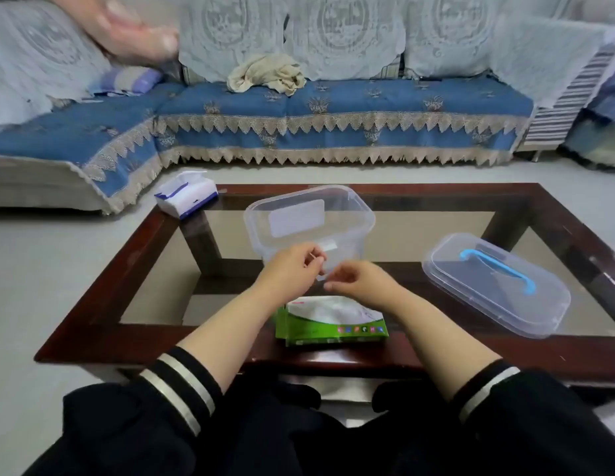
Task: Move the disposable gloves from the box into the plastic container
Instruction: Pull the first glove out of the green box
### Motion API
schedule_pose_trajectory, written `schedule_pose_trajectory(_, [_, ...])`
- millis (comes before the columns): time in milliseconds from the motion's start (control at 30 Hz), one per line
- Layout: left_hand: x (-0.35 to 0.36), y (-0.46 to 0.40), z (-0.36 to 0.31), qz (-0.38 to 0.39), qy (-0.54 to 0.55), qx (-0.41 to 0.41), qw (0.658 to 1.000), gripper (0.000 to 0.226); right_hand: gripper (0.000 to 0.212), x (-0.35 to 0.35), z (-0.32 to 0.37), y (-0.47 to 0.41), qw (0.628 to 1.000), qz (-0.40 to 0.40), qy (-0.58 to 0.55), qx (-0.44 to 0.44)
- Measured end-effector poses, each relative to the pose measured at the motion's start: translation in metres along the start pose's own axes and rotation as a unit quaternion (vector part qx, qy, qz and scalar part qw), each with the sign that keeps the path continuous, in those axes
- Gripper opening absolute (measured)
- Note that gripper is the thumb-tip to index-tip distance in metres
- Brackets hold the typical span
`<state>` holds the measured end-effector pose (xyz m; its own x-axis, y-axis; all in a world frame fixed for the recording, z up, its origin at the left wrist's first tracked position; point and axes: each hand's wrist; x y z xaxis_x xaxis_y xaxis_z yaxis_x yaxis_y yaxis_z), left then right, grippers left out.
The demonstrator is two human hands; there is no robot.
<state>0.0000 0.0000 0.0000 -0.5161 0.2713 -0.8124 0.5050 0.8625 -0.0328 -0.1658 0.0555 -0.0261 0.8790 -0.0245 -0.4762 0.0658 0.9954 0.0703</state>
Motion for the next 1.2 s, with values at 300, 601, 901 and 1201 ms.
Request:
schedule_pose_trajectory(300, [0.044, 0.037, 0.028, 0.111, -0.126, 0.002, 0.986, 0.055, 0.034, 0.032, -0.021, 0.026, 0.996, -0.014, 0.09, 0.01])
schedule_pose_trajectory(601, [0.062, 0.049, 0.036, 0.013, -0.132, 0.0, 0.991, 0.071, 0.012, 0.047, -0.028, 0.022, 0.994, -0.089, 0.057, 0.004])
schedule_pose_trajectory(901, [0.065, 0.047, 0.044, 0.04, -0.02, -0.024, 0.999, 0.087, 0.02, 0.052, -0.015, 0.018, 0.983, -0.065, 0.171, 0.021])
schedule_pose_trajectory(1201, [0.068, 0.042, 0.049, 0.046, -0.029, -0.004, 0.999, 0.064, 0.02, 0.045, 0.007, 0.019, 0.986, -0.014, 0.149, 0.077])
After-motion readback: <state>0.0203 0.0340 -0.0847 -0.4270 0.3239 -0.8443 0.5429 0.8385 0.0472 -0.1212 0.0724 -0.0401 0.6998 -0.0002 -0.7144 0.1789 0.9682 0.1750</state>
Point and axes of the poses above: each hand's wrist, its own y-axis away from the middle knuckle, its own x-axis out of the palm, z = x × y, and after that the axes turned 13 degrees about -y, right-handed
